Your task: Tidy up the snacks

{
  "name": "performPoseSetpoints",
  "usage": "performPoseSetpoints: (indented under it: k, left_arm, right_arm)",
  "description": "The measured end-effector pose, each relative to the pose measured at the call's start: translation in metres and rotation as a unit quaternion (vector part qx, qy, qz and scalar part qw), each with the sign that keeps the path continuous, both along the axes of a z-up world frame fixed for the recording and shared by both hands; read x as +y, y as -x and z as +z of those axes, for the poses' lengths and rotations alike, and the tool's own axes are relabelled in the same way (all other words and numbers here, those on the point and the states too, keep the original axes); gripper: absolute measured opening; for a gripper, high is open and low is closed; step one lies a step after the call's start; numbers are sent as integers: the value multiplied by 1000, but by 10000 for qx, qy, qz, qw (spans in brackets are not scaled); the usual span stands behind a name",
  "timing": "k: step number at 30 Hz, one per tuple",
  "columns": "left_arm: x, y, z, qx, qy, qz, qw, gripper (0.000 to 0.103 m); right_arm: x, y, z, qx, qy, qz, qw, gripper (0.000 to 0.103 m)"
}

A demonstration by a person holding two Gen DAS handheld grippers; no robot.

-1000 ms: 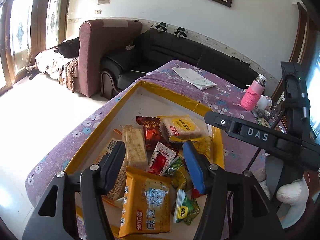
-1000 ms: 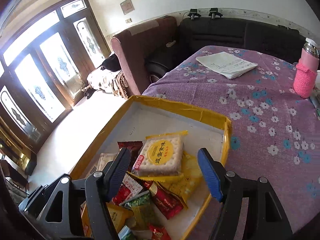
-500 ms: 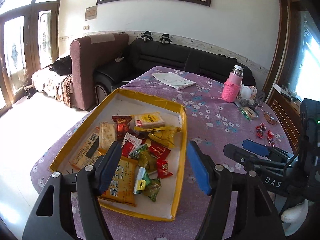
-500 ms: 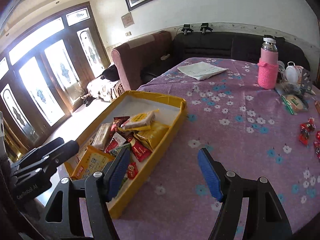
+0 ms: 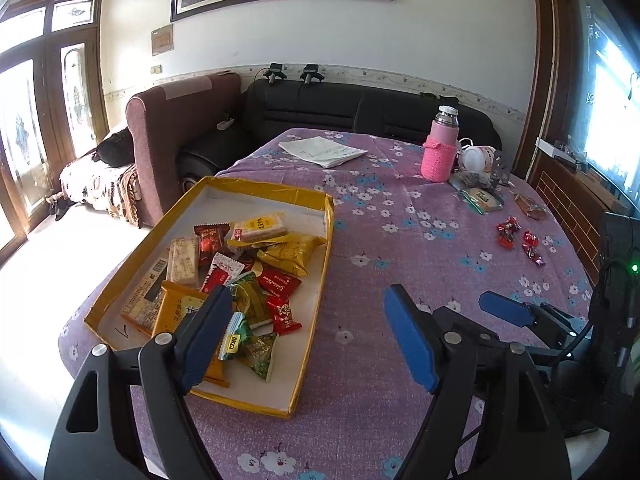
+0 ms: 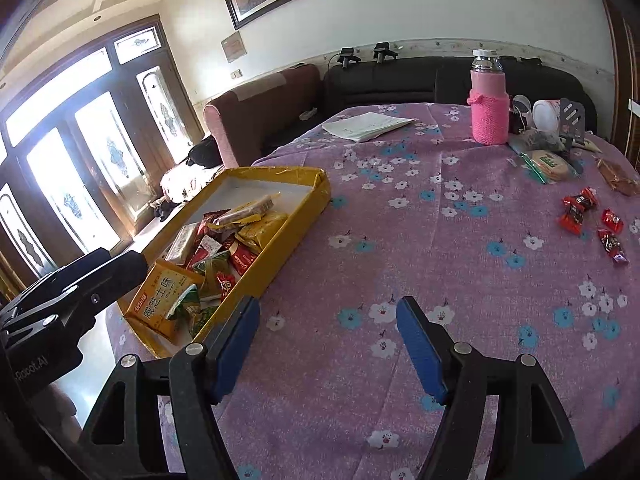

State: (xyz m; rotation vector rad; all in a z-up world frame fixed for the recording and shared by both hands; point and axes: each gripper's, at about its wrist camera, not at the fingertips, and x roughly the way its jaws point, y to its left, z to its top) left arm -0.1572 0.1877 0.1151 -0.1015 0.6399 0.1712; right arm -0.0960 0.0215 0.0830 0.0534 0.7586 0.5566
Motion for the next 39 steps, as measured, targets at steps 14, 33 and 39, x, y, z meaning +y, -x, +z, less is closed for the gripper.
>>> performPoseSetpoints:
  k: [14, 33, 39]
  left_arm:
    - [-5, -1, -11, 130, 91, -129, 9998, 79]
    - [-5, -5, -19, 244, 171, -243, 9993, 79]
    - [-5, -5, -19, 251, 183, -249, 9992, 79]
  right_arm:
    - [7, 11, -17, 162, -18, -74, 9998, 73]
    - [21, 10, -25, 321, 64, -41, 9995, 73]
    - [21, 8, -30, 395, 58, -49, 9992, 73]
